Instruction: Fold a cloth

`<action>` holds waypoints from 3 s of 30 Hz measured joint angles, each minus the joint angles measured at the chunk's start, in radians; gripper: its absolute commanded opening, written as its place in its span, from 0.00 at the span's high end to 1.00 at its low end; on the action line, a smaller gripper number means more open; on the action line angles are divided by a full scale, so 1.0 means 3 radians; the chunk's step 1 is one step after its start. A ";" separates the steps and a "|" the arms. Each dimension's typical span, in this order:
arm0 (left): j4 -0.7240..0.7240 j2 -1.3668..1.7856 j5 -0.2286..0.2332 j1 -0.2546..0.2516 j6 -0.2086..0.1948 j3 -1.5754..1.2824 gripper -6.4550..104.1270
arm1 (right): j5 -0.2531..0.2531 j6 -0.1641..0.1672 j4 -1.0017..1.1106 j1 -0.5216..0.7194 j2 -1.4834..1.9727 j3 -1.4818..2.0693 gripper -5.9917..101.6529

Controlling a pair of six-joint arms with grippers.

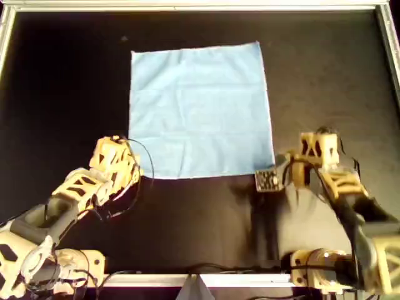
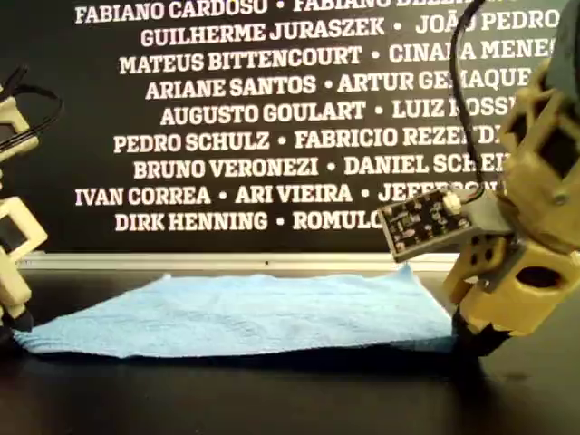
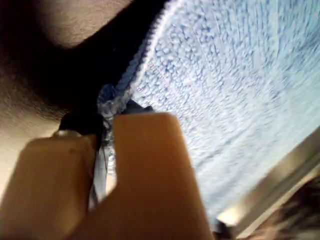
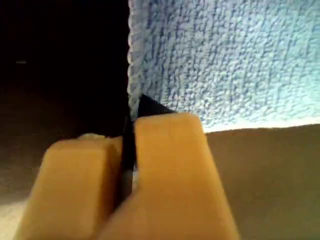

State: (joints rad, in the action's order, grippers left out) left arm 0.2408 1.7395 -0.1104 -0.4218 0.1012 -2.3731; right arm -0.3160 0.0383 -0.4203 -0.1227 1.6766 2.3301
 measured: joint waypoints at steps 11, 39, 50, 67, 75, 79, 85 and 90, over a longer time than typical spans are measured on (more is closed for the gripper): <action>-0.0036 0.0020 0.0036 -0.0005 0.0220 -0.0112 0.95 | 0.0000 0.0000 0.0000 0.0000 0.0496 0.0343 0.94; 0.0031 -0.1028 0.0102 0.0271 0.0276 0.2158 0.95 | 0.0000 0.0046 0.0000 0.0015 -0.0711 -0.1841 0.94; 0.0031 -0.2434 0.0107 0.0378 0.0276 0.3917 0.95 | 0.0000 0.0072 0.0000 0.0036 -0.2500 -0.4004 0.94; 0.0031 -0.4080 0.0107 0.0624 0.0276 0.6233 0.94 | 0.0005 0.0077 0.0000 0.0036 -0.4581 -0.6882 0.94; 0.0031 -0.4597 0.0046 0.0624 0.0276 0.7005 0.91 | 0.0005 0.0082 0.0000 0.0036 -0.5103 -0.7726 0.93; 0.0031 -0.4791 0.0046 0.0624 0.0276 0.7215 0.83 | 0.0005 0.0082 0.0000 0.0036 -0.5221 -0.7895 0.92; 0.0031 -0.4929 0.0056 0.0624 0.0276 0.7317 0.57 | 0.0005 0.0041 0.0000 0.0041 -0.5277 -0.7895 0.66; 0.0031 -0.4929 0.0082 0.0624 0.0276 0.7322 0.45 | 0.0010 0.0051 0.0000 0.0041 -0.5282 -0.7895 0.46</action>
State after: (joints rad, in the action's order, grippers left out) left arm 0.2500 0.2608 -0.0859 -0.2347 0.1841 -0.1764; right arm -0.3129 0.0537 -0.4203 -0.1104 0.0920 -0.0383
